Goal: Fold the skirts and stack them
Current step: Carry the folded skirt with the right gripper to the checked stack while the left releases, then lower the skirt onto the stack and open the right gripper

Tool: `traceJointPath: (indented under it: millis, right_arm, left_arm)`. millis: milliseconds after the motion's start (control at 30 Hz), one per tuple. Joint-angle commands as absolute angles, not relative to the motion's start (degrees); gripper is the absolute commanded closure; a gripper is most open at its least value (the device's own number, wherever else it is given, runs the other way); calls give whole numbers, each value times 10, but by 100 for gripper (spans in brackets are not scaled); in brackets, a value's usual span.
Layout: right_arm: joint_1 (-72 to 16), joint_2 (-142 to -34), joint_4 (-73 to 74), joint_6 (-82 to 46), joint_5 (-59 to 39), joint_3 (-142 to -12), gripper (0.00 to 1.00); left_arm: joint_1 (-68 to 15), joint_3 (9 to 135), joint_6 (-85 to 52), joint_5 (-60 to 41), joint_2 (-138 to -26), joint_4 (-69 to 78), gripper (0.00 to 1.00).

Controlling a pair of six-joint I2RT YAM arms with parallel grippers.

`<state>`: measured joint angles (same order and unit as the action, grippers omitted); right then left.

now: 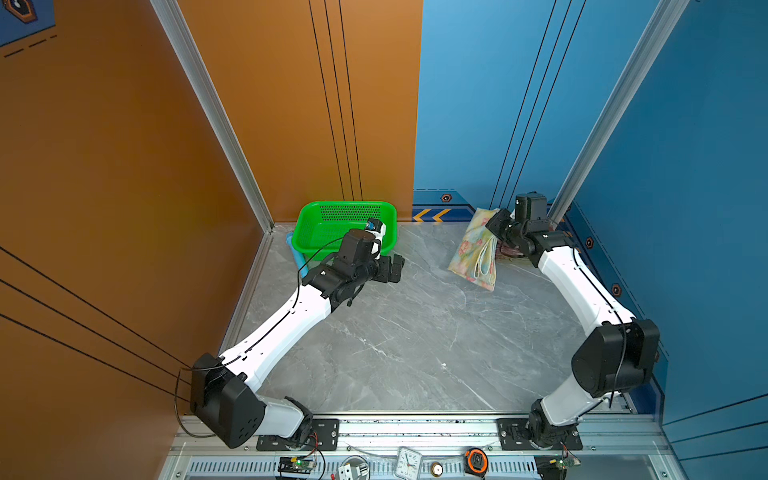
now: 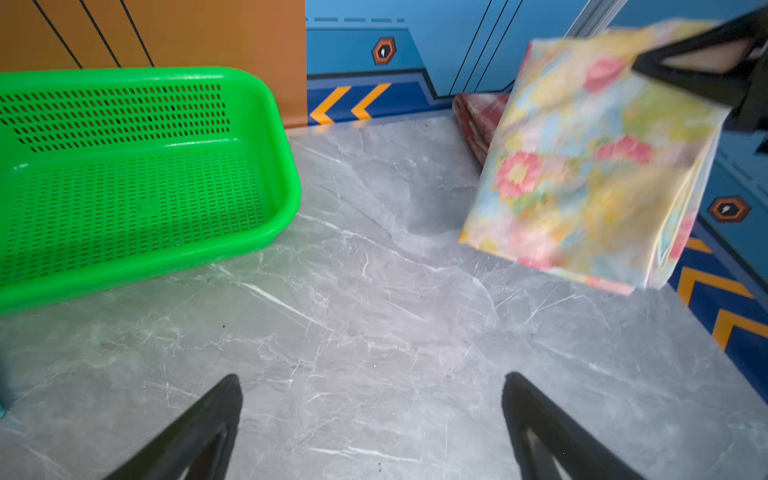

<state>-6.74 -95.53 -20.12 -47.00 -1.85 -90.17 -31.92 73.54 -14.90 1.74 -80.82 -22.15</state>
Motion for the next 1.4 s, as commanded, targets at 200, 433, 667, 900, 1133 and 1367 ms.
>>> traceJointPath:
  millis: [200,433,667,900,1133,1367]
  right_arm:
    - [-19,-1056,-133,-629,105,-1025,100]
    - [9,-1133,-61,-744,176,-1063,100]
    - [26,-1248,-53,-799,197,-1180,100]
    - [46,-1306,-68,-829,204,-1234,100]
    - [80,-1300,-56,-831,185,-1177,100]
    - [115,-1324,-92,-804,121,-1149,100]
  left_arm:
    - [-358,742,-87,49,-839,-229,2]
    - [-371,753,-62,40,-867,-222,2]
    - [-348,753,-72,15,-886,-209,2]
    - [-321,753,-87,-8,-895,-199,2]
    - [-317,751,-95,-16,-906,-197,2]
    - [-321,748,-98,-13,-905,-196,2]
